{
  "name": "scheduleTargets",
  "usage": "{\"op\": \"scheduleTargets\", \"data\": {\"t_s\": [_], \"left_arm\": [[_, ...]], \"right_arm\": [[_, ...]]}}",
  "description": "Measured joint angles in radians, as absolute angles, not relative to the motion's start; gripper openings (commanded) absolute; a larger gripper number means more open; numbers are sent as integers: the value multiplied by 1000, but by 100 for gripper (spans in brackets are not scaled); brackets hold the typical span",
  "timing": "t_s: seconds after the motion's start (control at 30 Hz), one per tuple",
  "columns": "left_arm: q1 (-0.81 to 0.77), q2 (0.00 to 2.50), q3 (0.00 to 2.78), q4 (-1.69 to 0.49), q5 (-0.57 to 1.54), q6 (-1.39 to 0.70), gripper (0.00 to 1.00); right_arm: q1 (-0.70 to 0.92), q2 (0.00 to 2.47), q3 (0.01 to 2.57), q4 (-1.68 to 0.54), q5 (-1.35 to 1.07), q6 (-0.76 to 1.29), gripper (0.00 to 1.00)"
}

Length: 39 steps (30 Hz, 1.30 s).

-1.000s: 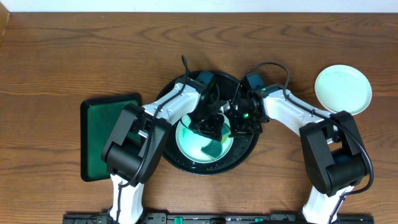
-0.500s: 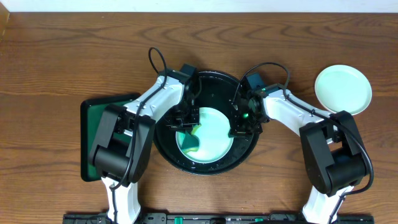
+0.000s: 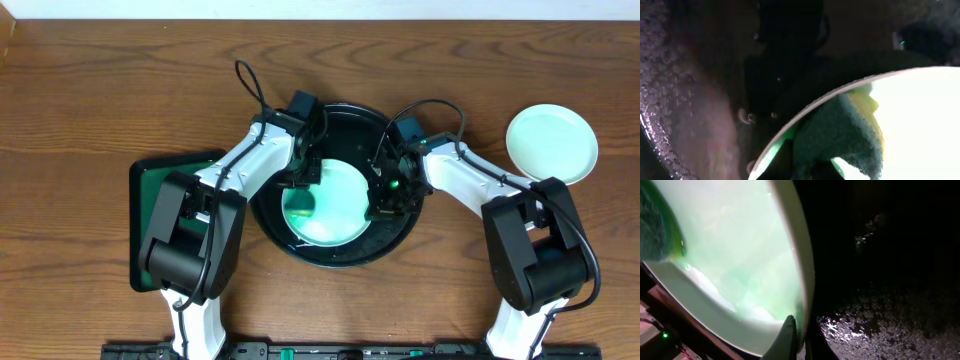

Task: Clean dirty plates on tray and stack at the side
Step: 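Scrub the green-smeared plate with the sponge while the right gripper holds it, then keep rubbing the sponge over the plate surface with the left gripper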

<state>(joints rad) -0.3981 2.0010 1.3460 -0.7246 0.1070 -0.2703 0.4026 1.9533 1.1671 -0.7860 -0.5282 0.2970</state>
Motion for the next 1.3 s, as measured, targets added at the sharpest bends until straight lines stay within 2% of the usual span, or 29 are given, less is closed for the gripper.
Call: {"op": "scheduleTargets", "data": {"t_s": [0.63, 1.3], "left_arm": [[-465, 2041, 1414, -643, 173, 144, 8], [-513, 2054, 1434, -638, 491, 341, 7]], "right_arm": [[389, 1953, 1172, -817, -535, 318, 1], [388, 1953, 1172, -818, -530, 319, 1]]}}
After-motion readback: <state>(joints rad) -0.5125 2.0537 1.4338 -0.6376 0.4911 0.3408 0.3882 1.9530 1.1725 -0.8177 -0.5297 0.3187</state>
